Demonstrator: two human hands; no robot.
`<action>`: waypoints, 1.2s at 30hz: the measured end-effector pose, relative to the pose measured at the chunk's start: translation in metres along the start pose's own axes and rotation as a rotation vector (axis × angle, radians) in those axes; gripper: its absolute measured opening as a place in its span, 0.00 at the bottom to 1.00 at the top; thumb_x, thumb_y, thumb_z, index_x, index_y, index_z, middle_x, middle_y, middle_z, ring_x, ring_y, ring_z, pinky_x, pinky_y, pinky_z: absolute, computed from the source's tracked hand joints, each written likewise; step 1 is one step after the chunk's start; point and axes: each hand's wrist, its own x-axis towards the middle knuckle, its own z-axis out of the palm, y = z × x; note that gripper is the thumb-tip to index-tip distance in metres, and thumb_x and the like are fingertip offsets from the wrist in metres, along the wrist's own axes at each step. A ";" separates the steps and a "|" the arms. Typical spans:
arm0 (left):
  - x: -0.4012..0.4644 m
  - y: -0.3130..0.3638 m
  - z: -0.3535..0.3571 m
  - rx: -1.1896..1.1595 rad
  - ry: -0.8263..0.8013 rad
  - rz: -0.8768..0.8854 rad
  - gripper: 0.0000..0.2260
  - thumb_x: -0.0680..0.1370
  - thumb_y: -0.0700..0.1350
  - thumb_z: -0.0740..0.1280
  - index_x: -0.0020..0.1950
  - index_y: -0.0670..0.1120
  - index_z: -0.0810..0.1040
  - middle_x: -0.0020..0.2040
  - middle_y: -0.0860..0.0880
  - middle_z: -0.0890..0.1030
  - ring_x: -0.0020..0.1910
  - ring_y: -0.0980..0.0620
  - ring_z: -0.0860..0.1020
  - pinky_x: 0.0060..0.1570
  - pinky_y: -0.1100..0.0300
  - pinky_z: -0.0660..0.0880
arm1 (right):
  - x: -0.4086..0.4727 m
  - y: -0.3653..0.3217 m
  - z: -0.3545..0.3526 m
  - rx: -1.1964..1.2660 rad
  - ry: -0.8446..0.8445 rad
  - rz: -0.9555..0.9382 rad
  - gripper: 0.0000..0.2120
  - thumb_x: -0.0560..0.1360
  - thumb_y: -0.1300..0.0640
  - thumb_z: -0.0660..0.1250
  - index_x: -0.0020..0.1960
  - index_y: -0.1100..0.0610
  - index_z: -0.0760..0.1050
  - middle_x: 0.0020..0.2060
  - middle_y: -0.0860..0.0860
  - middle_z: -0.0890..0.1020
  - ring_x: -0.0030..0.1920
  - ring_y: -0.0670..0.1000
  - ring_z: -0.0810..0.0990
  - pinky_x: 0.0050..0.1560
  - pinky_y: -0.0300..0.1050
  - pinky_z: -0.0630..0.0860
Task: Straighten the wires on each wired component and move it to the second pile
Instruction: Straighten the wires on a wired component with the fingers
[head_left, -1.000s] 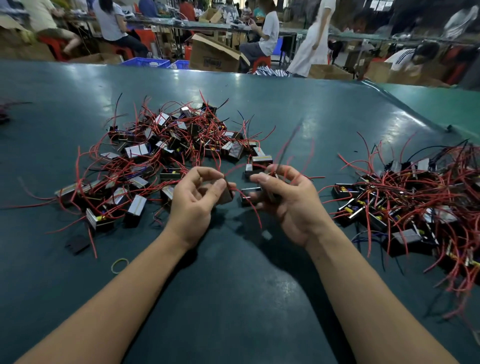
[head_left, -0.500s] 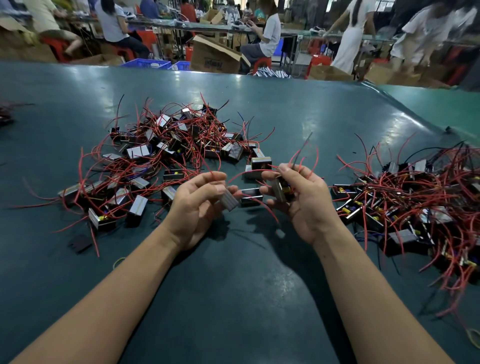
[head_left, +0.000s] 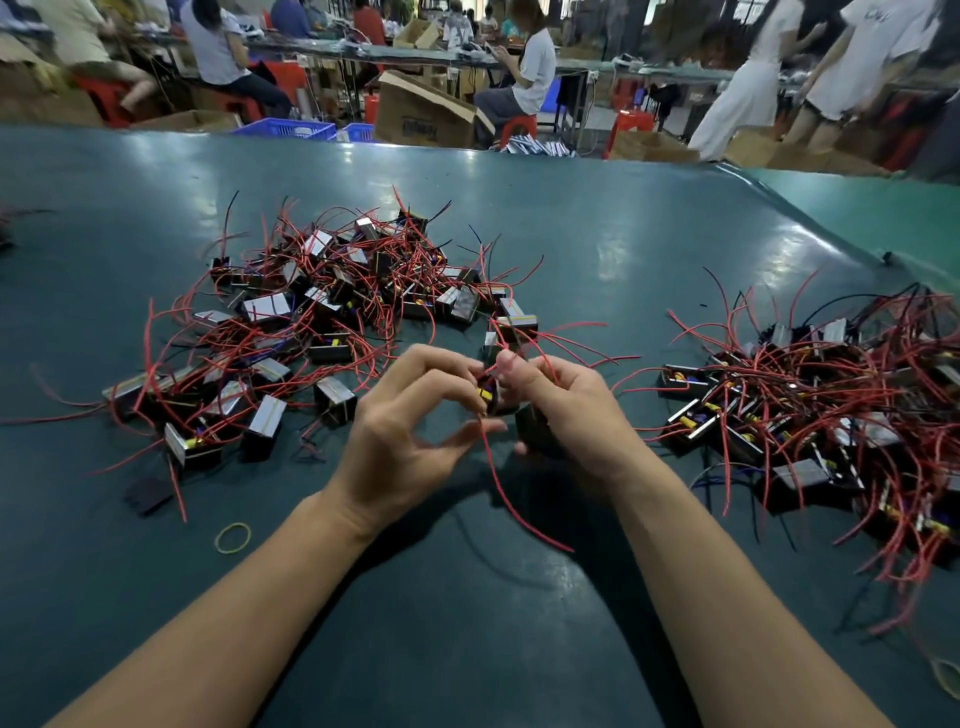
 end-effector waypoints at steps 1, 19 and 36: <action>-0.001 0.001 0.001 -0.004 -0.029 0.020 0.10 0.67 0.35 0.80 0.42 0.37 0.80 0.46 0.42 0.79 0.53 0.47 0.81 0.53 0.54 0.77 | 0.000 0.000 -0.002 0.015 -0.017 0.003 0.09 0.76 0.51 0.69 0.43 0.57 0.75 0.29 0.48 0.81 0.24 0.44 0.75 0.23 0.37 0.72; -0.001 -0.002 0.004 -0.049 -0.308 -0.611 0.06 0.79 0.46 0.67 0.47 0.47 0.82 0.39 0.54 0.83 0.39 0.58 0.81 0.41 0.64 0.76 | 0.004 0.004 -0.008 -0.110 0.061 -0.164 0.09 0.79 0.59 0.65 0.41 0.59 0.77 0.31 0.51 0.82 0.34 0.48 0.80 0.39 0.41 0.78; 0.001 -0.004 0.002 -0.380 -0.059 -0.796 0.03 0.78 0.39 0.69 0.47 0.41 0.83 0.33 0.45 0.83 0.32 0.52 0.81 0.33 0.63 0.77 | 0.008 0.002 -0.021 -0.096 0.175 -0.177 0.05 0.77 0.57 0.69 0.43 0.57 0.81 0.32 0.50 0.81 0.30 0.48 0.74 0.26 0.37 0.67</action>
